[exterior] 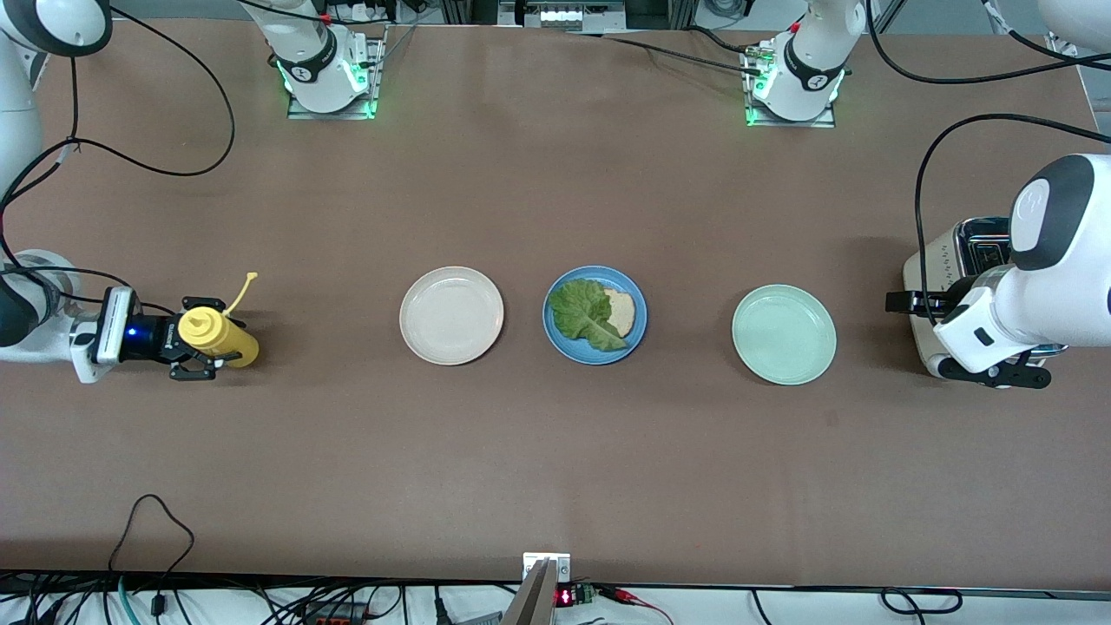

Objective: Make sandwich in blue plate with both arms
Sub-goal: 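Lift the yellow bottle and tilt it over the blue plate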

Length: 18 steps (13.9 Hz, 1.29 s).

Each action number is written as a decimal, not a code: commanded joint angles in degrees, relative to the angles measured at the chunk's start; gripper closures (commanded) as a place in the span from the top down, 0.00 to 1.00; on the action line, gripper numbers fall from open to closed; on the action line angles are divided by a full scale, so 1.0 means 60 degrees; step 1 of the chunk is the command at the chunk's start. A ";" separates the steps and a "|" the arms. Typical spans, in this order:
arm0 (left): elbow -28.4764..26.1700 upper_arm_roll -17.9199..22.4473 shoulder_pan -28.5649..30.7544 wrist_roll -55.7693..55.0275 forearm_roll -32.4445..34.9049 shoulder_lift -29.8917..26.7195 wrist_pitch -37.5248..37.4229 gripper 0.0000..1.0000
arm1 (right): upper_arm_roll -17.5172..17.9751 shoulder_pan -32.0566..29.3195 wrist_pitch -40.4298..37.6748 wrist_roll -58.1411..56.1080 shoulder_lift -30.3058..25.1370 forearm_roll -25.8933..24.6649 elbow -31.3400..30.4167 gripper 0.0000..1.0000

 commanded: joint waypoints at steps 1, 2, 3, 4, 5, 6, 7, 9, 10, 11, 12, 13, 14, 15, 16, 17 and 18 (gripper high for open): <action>0.0105 -0.0053 0.0029 -0.0003 0.0225 -0.0017 -0.0006 1.00 | -0.0130 0.1485 0.0829 0.1549 -0.1386 -0.0587 -0.0164 0.15; 0.0105 -0.0053 0.0043 -0.0003 0.0210 -0.0017 -0.0006 1.00 | -0.0144 0.1940 0.1283 0.2353 -0.1724 -0.0938 -0.0149 0.15; 0.0105 -0.0053 0.0043 -0.0003 0.0210 -0.0032 -0.0006 1.00 | -0.0130 0.2365 0.1635 0.3043 -0.1959 -0.1319 -0.0120 0.16; 0.0105 -0.0053 0.0043 -0.0003 0.0210 -0.0032 -0.0006 1.00 | -0.0130 0.2862 0.1900 0.3731 -0.2121 -0.1772 0.0069 0.16; 0.0105 -0.0053 0.0029 0.0026 0.0239 -0.0032 -0.0006 1.00 | -0.0144 0.3317 0.2047 0.4333 -0.2137 -0.2255 0.0288 0.16; 0.0119 -0.0053 0.0043 0.0113 0.0239 -0.0032 -0.0006 1.00 | -0.0144 0.3713 0.2179 0.5122 -0.2137 -0.2854 0.0595 0.16; 0.0134 -0.0053 0.0203 0.0114 0.0210 -0.0032 -0.0006 1.00 | -0.0144 0.4108 0.2195 0.5869 -0.2137 -0.3412 0.0888 0.16; 0.0207 -0.0082 0.0365 0.0128 0.0094 -0.0018 0.0009 1.00 | -0.0144 0.4943 0.2195 0.7088 -0.2137 -0.4700 0.1533 0.16; 0.0193 -0.0111 0.0365 0.0114 0.0107 0.0012 0.0125 1.00 | -0.0144 0.5324 0.2195 0.7673 -0.2137 -0.5315 0.1666 0.16; 0.0193 -0.0111 0.0365 0.0099 0.0166 -0.0002 0.0256 1.00 | -0.0144 0.5647 0.2210 0.8201 -0.2137 -0.5800 0.1682 0.16; 0.0178 -0.0126 0.0394 0.0114 0.0137 -0.0017 0.0243 1.00 | -0.0159 0.6027 0.2283 0.8859 -0.2137 -0.6269 0.1711 0.16; 0.0178 -0.0126 0.0409 0.0114 0.0137 -0.0017 0.0243 1.00 | -0.0174 0.6394 0.2443 0.9315 -0.2137 -0.6723 0.1784 0.16; 0.0178 -0.0126 0.0424 0.0128 0.0137 -0.0017 0.0243 1.00 | -0.0159 0.6731 0.2531 0.9711 -0.2123 -0.7308 0.2002 0.16; 0.0178 -0.0126 0.0453 0.0128 0.0166 -0.0017 0.0243 1.00 | -0.0145 0.7039 0.2547 1.0106 -0.2094 -0.7778 0.2106 0.16; 0.0178 -0.0126 0.0453 0.0128 0.0166 -0.0017 0.0258 1.00 | -0.0159 0.7419 0.2576 1.0618 -0.2064 -0.8174 0.2121 0.16; 0.0178 -0.0126 0.0453 0.0128 0.0166 -0.0017 0.0272 1.00 | -0.0159 0.7785 0.2649 1.1174 -0.2050 -0.8540 0.2136 0.16; 0.0178 -0.0126 0.0453 0.0128 0.0166 -0.0017 0.0258 1.00 | -0.0159 0.8210 0.2737 1.1905 -0.2006 -0.9052 0.2136 0.16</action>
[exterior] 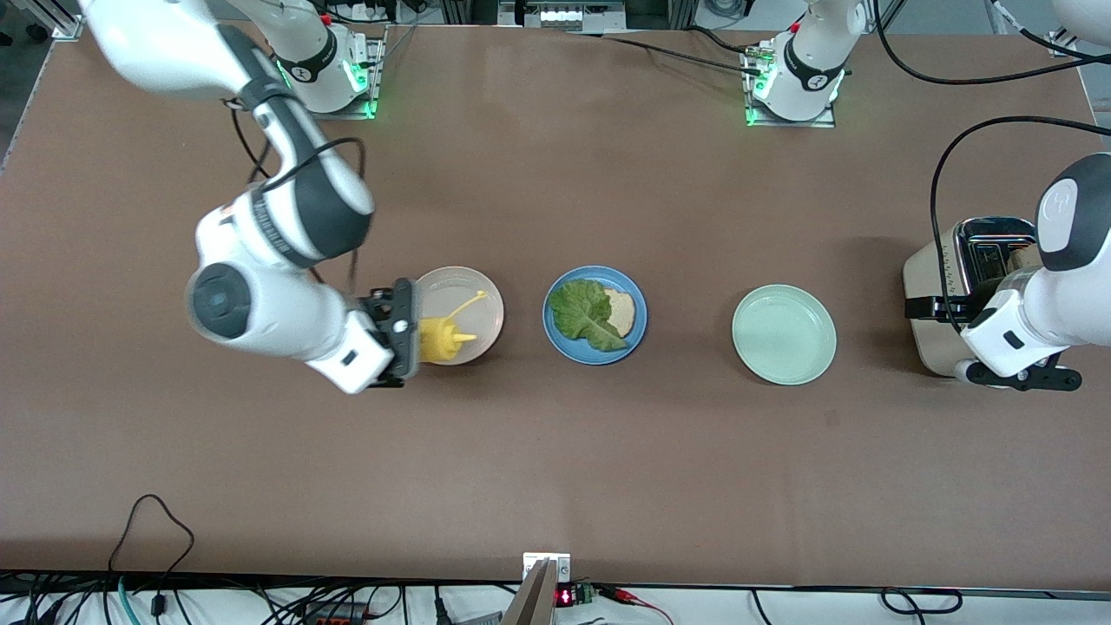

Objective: Make sandwich in blue plate with both arms
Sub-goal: 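Lift the yellow bottle and tilt it over the blue plate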

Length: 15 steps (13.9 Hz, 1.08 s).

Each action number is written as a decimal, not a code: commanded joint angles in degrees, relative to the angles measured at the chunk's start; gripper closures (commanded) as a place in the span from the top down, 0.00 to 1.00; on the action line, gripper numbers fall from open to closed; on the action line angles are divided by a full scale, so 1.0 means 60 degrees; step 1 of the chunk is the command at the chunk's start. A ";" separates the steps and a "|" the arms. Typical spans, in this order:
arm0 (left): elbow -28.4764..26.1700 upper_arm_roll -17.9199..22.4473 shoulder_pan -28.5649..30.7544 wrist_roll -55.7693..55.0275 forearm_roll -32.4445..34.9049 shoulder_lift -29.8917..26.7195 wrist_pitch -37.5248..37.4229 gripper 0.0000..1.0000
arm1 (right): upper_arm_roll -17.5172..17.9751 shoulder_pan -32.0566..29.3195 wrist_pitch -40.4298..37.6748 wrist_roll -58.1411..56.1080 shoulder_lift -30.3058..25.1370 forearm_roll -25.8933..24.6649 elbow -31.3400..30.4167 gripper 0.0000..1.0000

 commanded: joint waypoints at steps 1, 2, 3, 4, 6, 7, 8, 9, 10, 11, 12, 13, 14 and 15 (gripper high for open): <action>0.0095 -0.0121 0.0104 0.0119 0.0166 -0.0032 -0.0016 1.00 | -0.0130 0.1128 0.0064 0.1754 0.0245 -0.1315 0.0389 0.16; 0.0095 -0.0121 0.0104 0.0119 0.0152 -0.0032 -0.0031 1.00 | -0.0130 0.1480 0.0108 0.2225 0.0362 -0.1814 0.0389 0.16; 0.0095 -0.0121 0.0104 0.0119 0.0151 -0.0032 -0.0045 1.00 | -0.0130 0.1832 0.0123 0.2752 0.0435 -0.2355 0.0389 0.16; 0.0095 -0.0121 0.0089 0.0119 0.0151 -0.0032 -0.0046 1.00 | -0.0145 0.2097 0.0123 0.3178 0.0581 -0.2825 0.0389 0.16; 0.0081 -0.0121 0.0075 0.0119 0.0152 -0.0017 -0.0031 1.00 | -0.0145 0.2537 0.0123 0.3722 0.0802 -0.3588 0.0389 0.16; 0.0095 -0.0135 0.0075 0.0119 0.0166 -0.0017 -0.0031 1.00 | -0.0174 0.2771 0.0123 0.3898 0.0846 -0.3881 0.0374 0.16; 0.0095 -0.0135 0.0075 0.0104 0.0152 -0.0032 -0.0031 1.00 | -0.0232 0.2918 0.0109 0.3972 0.0933 -0.4131 0.0374 0.16; 0.0095 -0.0135 0.0060 0.0104 0.0151 -0.0032 -0.0016 1.00 | -0.0291 0.3137 0.0065 0.3973 0.0978 -0.4394 0.0360 0.16; 0.0095 -0.0135 0.0089 0.0104 0.0151 -0.0032 -0.0016 1.00 | -0.0379 0.3299 0.0036 0.3973 0.0978 -0.4585 0.0345 0.16; 0.0095 -0.0135 0.0104 0.0104 0.0122 -0.0046 -0.0016 1.00 | -0.0437 0.3402 -0.0008 0.3973 0.0978 -0.4703 0.0330 0.16; 0.0110 -0.0135 0.0104 0.0090 0.0122 -0.0047 -0.0016 1.00 | -0.0438 0.3417 -0.0023 0.3973 0.0978 -0.4719 0.0316 0.16; 0.0110 -0.0135 0.0075 0.0075 0.0108 -0.0047 0.0013 1.00 | -0.0438 0.3418 -0.0023 0.3973 0.0978 -0.4719 0.0316 0.16; 0.0110 -0.0135 0.0060 0.0075 0.0180 -0.0032 0.0028 1.00 | -0.0438 0.3418 -0.0023 0.3973 0.0978 -0.4719 0.0315 0.16; 0.0096 -0.0121 0.0089 0.0104 0.0195 -0.0032 0.0042 1.00 | -0.0438 0.3418 -0.0023 0.3988 0.0978 -0.4719 0.0315 0.16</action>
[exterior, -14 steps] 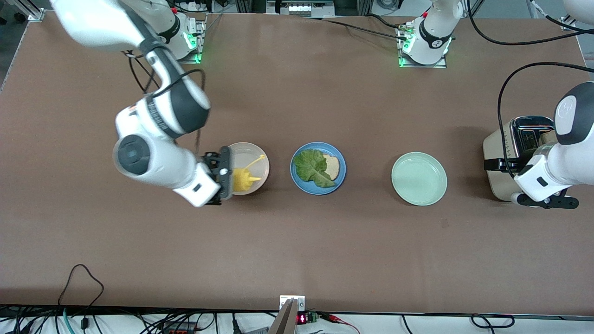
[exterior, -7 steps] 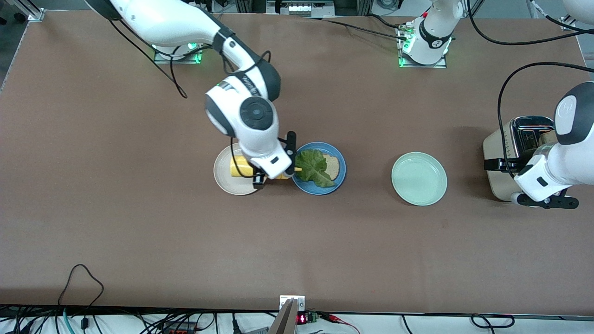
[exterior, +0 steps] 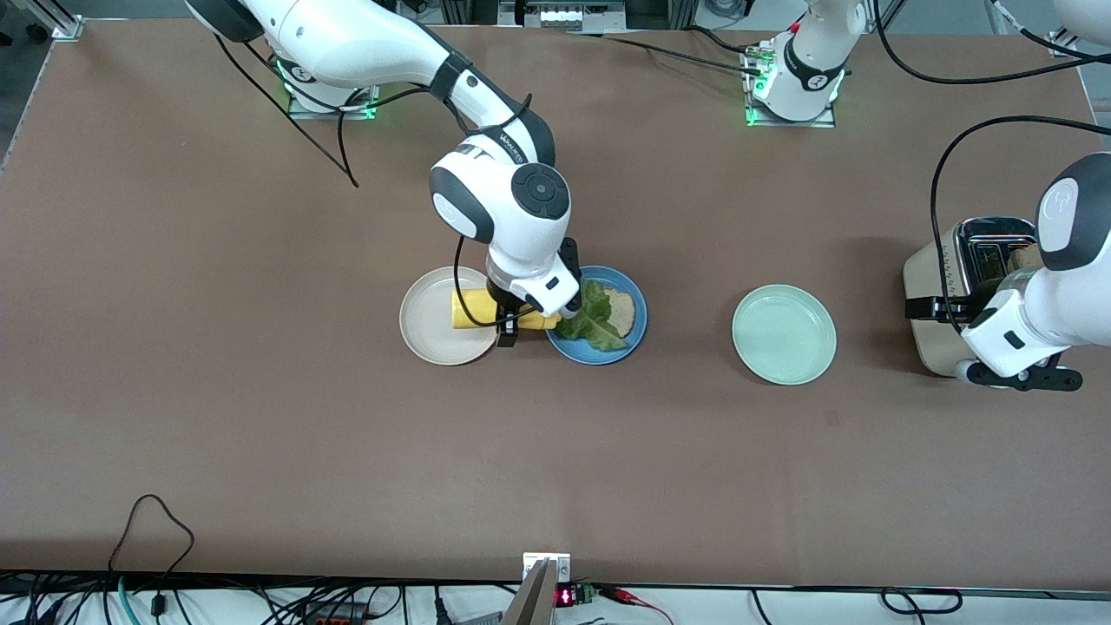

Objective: Make sandwich in blue plate with both arms
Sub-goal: 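Lift the yellow bottle and tilt it over the blue plate, then carry the yellow bottle back beside the white plate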

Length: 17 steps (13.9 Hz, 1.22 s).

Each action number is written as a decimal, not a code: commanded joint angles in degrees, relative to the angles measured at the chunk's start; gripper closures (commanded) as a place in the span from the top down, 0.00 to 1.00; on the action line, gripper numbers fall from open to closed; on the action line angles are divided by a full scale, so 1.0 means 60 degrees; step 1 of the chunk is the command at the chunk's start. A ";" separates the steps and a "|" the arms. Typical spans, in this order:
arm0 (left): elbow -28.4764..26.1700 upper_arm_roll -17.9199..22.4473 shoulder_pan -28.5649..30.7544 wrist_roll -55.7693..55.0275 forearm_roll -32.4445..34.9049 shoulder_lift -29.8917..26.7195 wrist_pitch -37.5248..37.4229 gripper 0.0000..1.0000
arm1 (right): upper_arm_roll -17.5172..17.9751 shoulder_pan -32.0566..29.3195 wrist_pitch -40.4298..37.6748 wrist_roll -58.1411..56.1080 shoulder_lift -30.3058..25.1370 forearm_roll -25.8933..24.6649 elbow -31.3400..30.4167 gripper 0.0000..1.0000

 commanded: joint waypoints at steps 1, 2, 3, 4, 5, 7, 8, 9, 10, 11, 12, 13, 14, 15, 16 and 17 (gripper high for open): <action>0.0097 -0.0091 0.0097 0.0119 0.0181 -0.0032 0.0006 1.00 | -0.0082 0.0106 -0.0222 0.0131 0.0000 -0.0184 0.0199 0.16; 0.0097 -0.0091 0.0083 0.0105 0.0195 -0.0032 -0.0008 1.00 | -0.0082 0.0106 -0.0207 0.0146 0.0000 -0.0170 0.0198 0.16; 0.0097 -0.0091 0.0083 0.0104 0.0195 -0.0032 -0.0008 1.00 | -0.0111 0.0106 -0.0207 0.0146 0.0000 -0.0169 0.0213 0.16; 0.0097 -0.0091 0.0097 0.0119 0.0195 -0.0046 -0.0008 1.00 | -0.0198 0.0106 -0.0222 0.0117 -0.0014 -0.0169 0.0227 0.16; 0.0097 -0.0091 0.0112 0.0119 0.0195 -0.0047 -0.0008 1.00 | -0.0214 0.0092 -0.0280 0.0059 -0.0087 -0.0155 0.0271 0.16; 0.0083 -0.0091 0.0097 0.0119 0.0195 -0.0047 -0.0008 1.00 | -0.0258 -0.0040 -0.0761 -0.0088 -0.0190 -0.0038 0.0344 0.16; 0.0083 -0.0106 0.0097 0.0105 0.0195 -0.0047 -0.0023 1.00 | -0.0243 -0.0214 -0.0793 -0.0248 -0.0379 0.0049 0.0432 0.15; 0.0083 -0.0106 0.0097 0.0119 0.0181 -0.0061 -0.0038 1.00 | -0.0156 -0.0637 -0.0808 -0.0525 -0.0584 0.0514 0.0462 0.15; 0.0083 -0.0091 0.0097 0.0119 0.0181 -0.0047 -0.0038 1.00 | -0.0112 -0.1033 -0.0822 -0.0949 -0.0905 0.1128 0.0462 0.15; 0.0083 -0.0106 0.0097 0.0119 0.0181 -0.0061 -0.0038 1.00 | -0.0126 -0.1399 -0.0822 -0.1620 -0.1227 0.1801 0.0462 0.15; 0.0068 -0.0106 0.0083 0.0105 0.0181 -0.0047 -0.0052 1.00 | -0.0126 -0.1794 -0.0851 -0.2192 -0.1448 0.2359 0.0462 0.15; 0.0068 -0.0106 0.0083 0.0119 0.0181 -0.0061 -0.0052 1.00 | -0.0126 -0.2262 -0.0953 -0.2865 -0.1624 0.3003 0.0462 0.15; 0.0068 -0.0106 0.0083 0.0119 0.0181 -0.0047 -0.0052 1.00 | -0.0126 -0.2687 -0.1099 -0.3495 -0.1785 0.3604 0.0448 0.15; 0.0054 -0.0106 0.0083 0.0119 0.0181 -0.0061 -0.0067 1.00 | -0.0126 -0.3127 -0.1231 -0.4111 -0.1874 0.4262 0.0447 0.15; 0.0053 -0.0120 0.0083 0.0119 0.0181 -0.0061 -0.0052 1.00 | -0.0126 -0.3682 -0.1320 -0.4885 -0.1947 0.5009 0.0433 0.15; 0.0053 -0.0121 0.0068 0.0119 0.0181 -0.0061 -0.0052 1.00 | -0.0126 -0.4239 -0.1378 -0.5749 -0.1977 0.5828 0.0418 0.16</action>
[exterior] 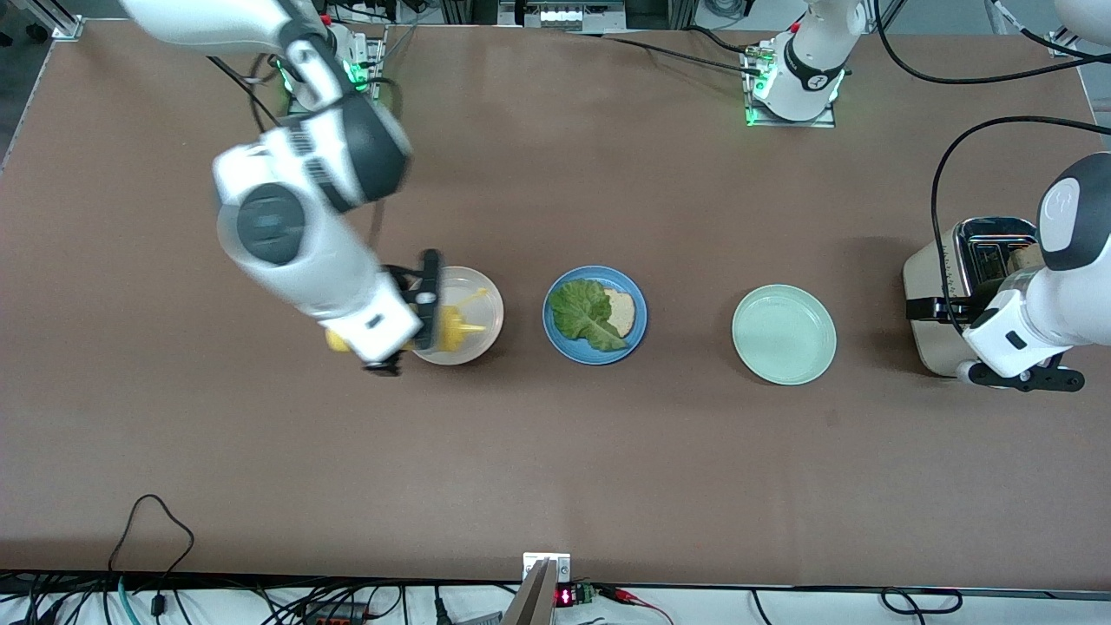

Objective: Make sandwich in blue plate with both arms
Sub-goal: 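Carry the yellow bottle back beside the white plate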

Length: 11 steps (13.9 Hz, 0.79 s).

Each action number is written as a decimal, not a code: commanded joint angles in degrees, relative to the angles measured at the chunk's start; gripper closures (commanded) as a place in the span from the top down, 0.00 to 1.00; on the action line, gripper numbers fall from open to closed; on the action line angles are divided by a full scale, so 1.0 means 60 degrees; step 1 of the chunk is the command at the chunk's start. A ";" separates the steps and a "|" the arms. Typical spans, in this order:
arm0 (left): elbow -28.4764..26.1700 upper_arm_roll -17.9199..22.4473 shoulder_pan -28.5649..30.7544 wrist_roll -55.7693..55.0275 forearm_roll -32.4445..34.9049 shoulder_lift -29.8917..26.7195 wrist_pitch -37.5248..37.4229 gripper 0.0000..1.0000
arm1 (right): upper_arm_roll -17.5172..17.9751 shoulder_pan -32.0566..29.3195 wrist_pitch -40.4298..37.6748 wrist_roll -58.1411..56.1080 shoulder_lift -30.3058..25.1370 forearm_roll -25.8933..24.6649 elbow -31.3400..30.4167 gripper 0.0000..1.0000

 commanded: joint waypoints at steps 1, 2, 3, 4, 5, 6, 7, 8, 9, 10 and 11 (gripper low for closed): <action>0.0047 -0.0113 0.0051 0.0104 0.0181 -0.0061 -0.0071 1.00 | 0.0167 -0.1453 -0.0312 -0.2026 -0.0219 0.2000 -0.0217 0.15; 0.0047 -0.0113 0.0051 0.0119 0.0195 -0.0061 -0.0071 1.00 | 0.0167 -0.1951 -0.0488 -0.2671 -0.0219 0.2907 -0.0261 0.16; 0.0032 -0.0113 0.0051 0.0119 0.0195 -0.0061 -0.0085 1.00 | 0.0167 -0.2449 -0.0577 -0.3374 -0.0219 0.3859 -0.0508 0.16; 0.0032 -0.0113 0.0051 0.0119 0.0195 -0.0061 -0.0086 1.00 | 0.0167 -0.2904 -0.0592 -0.3990 -0.0219 0.4637 -0.0800 0.16; 0.0003 -0.0113 0.0051 0.0119 0.0195 -0.0061 -0.0086 1.00 | 0.0167 -0.3285 -0.0621 -0.4620 -0.0204 0.5312 -0.1021 0.16; 0.0003 -0.0113 0.0051 0.0119 0.0195 -0.0061 -0.0086 1.00 | 0.0152 -0.3666 -0.0767 -0.5264 -0.0117 0.5884 -0.1197 0.16; 0.0003 -0.0113 0.0051 0.0119 0.0195 -0.0061 -0.0100 1.00 | 0.0152 -0.4047 -0.1029 -0.5749 0.0000 0.6514 -0.1329 0.16; 0.0003 -0.0113 0.0051 0.0119 0.0210 -0.0061 -0.0086 1.00 | 0.0152 -0.4341 -0.1249 -0.6160 0.0161 0.7042 -0.1461 0.16; 0.0003 -0.0113 0.0066 0.0119 0.0239 -0.0061 -0.0071 1.00 | 0.0152 -0.4692 -0.1469 -0.6614 0.0438 0.7584 -0.1593 0.16; -0.0026 -0.0113 0.0066 0.0119 0.0254 -0.0047 -0.0071 1.00 | 0.0152 -0.4956 -0.1689 -0.7010 0.0672 0.8010 -0.1667 0.16; -0.0084 -0.0099 0.0066 0.0119 0.0254 -0.0046 -0.0085 1.00 | 0.0152 -0.5191 -0.1908 -0.7420 0.0979 0.8362 -0.1740 0.16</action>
